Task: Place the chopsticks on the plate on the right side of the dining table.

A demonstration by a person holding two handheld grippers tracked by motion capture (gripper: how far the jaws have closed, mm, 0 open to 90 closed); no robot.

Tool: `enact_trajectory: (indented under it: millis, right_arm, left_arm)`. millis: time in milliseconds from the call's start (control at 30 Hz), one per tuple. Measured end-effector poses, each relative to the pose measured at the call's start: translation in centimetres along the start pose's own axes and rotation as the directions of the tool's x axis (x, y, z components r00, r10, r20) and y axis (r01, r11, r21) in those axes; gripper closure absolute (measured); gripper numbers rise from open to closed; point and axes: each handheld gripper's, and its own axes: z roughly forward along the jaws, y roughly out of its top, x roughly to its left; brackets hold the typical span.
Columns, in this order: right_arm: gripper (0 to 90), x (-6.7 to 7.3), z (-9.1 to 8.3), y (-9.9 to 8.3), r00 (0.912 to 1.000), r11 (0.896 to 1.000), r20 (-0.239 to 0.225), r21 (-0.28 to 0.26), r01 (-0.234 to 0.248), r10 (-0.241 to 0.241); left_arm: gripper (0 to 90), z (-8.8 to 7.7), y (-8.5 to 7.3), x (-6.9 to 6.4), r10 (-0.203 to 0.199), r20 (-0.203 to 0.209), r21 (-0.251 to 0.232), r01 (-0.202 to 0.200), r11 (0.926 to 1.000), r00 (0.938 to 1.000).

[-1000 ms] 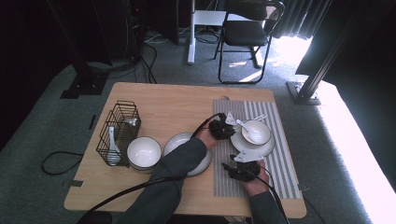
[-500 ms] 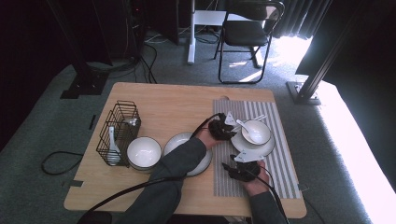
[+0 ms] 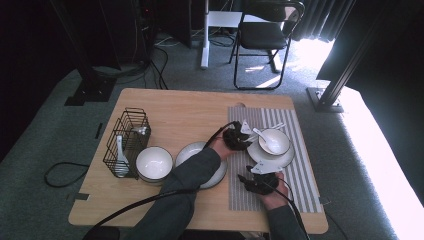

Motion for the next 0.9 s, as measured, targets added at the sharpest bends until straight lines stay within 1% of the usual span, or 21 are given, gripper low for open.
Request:
enact_trajectory:
  millis: [33, 133, 567, 633, 700, 900]
  right_arm:
    - [48.7, 0.0, -0.01, 0.01, 1.0, 1.0, 0.001, -0.001, -0.001, 0.001]
    - [48.7, -0.01, -0.02, 0.0, 1.0, 1.0, 0.001, -0.001, -0.001, 0.001]
    - [48.3, -0.16, -0.26, 0.04, 0.9999, 1.0, 0.009, -0.014, -0.009, 0.009]
    - [48.1, -0.22, -0.34, 0.05, 0.9999, 1.0, 0.012, -0.016, -0.009, 0.01]
    - [47.9, -0.23, -0.44, 0.08, 0.9998, 1.0, 0.015, -0.017, -0.011, 0.011]
    - [47.6, -0.42, -1.01, 0.24, 0.9995, 0.999, 0.028, -0.035, -0.016, 0.016]
  left_arm:
    - [77.8, 0.04, 0.07, -0.11, 0.007, -0.007, 0.003, -0.007, 1.0, 0.9999]
    - [79.8, 0.07, 0.18, -0.19, 0.018, -0.017, 0.009, -0.018, 0.9998, 0.9997]
    - [80.2, 0.25, 0.43, 0.12, 0.052, -0.012, 0.013, -0.051, 0.9986, 0.9986]
    - [80.0, 0.23, 0.42, 0.14, 0.052, -0.008, 0.009, -0.052, 0.9986, 0.9986]
    - [77.5, 0.11, 0.44, 0.13, 0.047, -0.007, 0.0, -0.047, 0.9989, 0.9989]
    - [74.4, -0.45, 0.47, 0.14, 0.038, -0.002, -0.022, -0.038, 0.9991, 0.9993]
